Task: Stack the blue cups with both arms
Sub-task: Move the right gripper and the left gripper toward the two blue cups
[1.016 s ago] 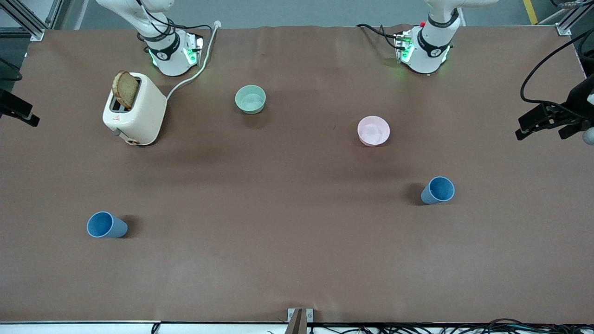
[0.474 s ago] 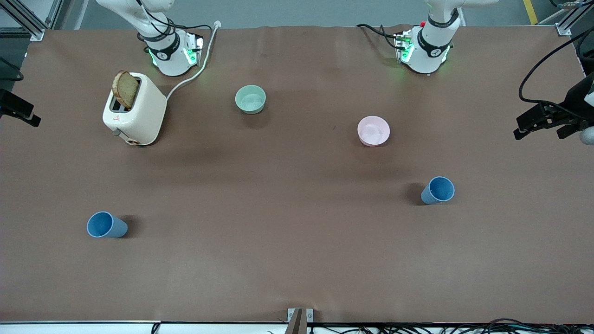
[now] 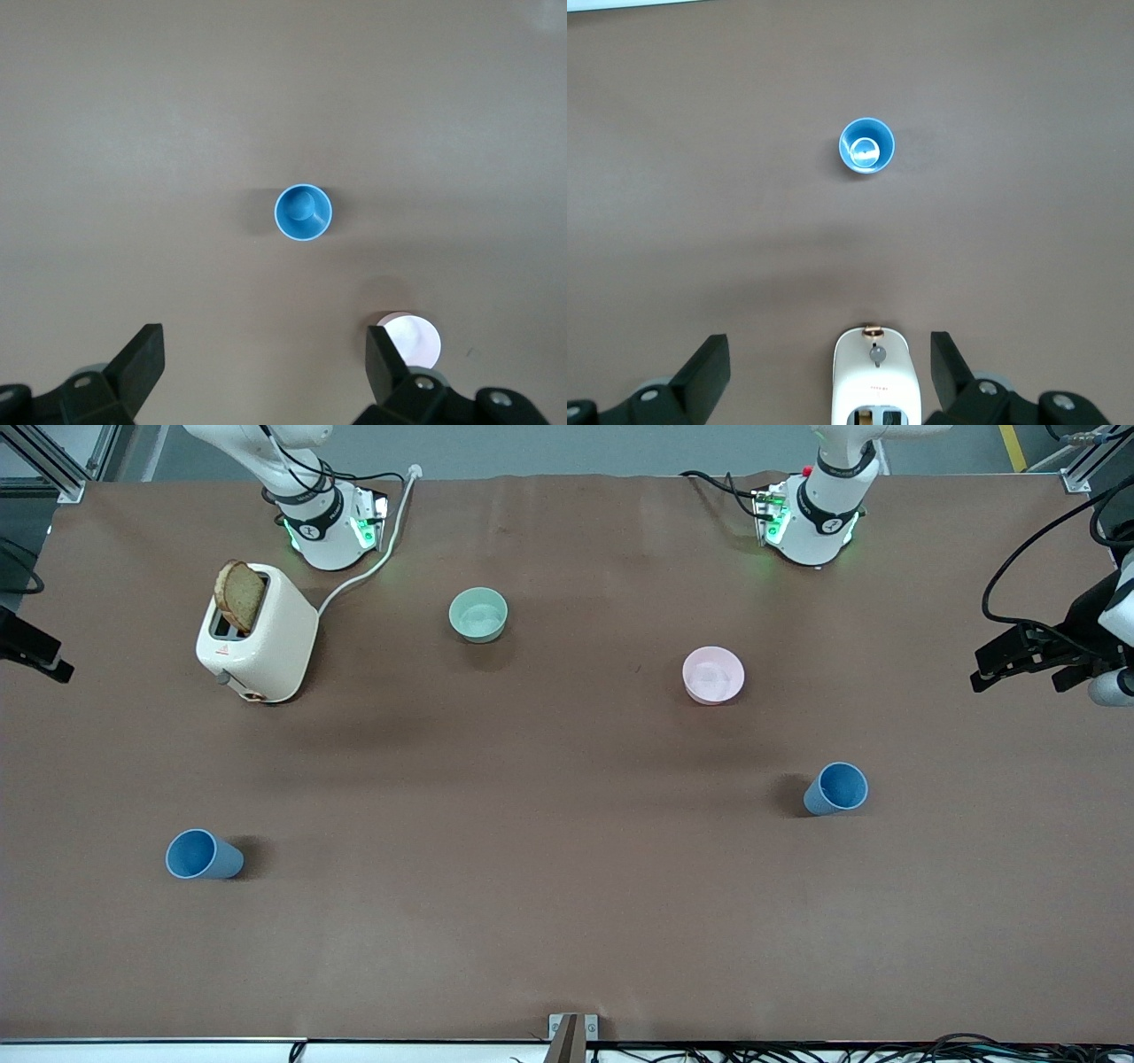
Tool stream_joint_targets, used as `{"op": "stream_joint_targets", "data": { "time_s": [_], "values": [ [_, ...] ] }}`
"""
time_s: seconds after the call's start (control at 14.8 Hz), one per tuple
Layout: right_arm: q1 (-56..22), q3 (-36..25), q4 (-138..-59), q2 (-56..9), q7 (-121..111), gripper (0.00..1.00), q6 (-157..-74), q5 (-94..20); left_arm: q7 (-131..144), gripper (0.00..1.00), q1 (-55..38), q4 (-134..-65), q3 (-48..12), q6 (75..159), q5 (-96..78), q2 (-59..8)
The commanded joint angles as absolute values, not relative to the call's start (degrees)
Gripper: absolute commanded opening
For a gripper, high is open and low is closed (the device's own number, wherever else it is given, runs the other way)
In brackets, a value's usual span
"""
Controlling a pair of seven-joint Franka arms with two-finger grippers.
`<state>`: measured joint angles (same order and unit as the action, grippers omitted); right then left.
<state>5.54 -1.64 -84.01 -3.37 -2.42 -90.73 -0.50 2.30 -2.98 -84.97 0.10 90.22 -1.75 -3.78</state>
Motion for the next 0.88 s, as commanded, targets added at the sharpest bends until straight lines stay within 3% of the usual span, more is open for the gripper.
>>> {"op": "stream_joint_targets", "data": {
  "time_s": [0.0, 0.27, 0.54, 0.81],
  "values": [
    [6.59, -1.32, -83.85, -7.72, -2.2, 1.0, -96.21, 0.0, 0.97, 1.0, -2.63, -84.73, -0.44, 86.68, -2.55, -3.87],
    [6.68, -3.42, -83.85, -16.41, -3.51, 1.0, -106.59, -0.18, 1.05, 1.0, -2.9, -84.38, -0.44, 86.48, -2.11, -5.36],
    [7.99, -5.27, -83.85, -25.82, -6.06, 0.99, -116.26, -0.79, 0.88, 1.0, -2.46, -84.2, -0.35, 87.45, -1.85, -11.93],
    [9.4, -5.45, -82.97, -33.73, -7.03, 0.98, -119.96, -5.09, 0.88, 1.0, -1.76, -84.55, -0.18, 92.37, -1.67, -16.69]
  ]
}}
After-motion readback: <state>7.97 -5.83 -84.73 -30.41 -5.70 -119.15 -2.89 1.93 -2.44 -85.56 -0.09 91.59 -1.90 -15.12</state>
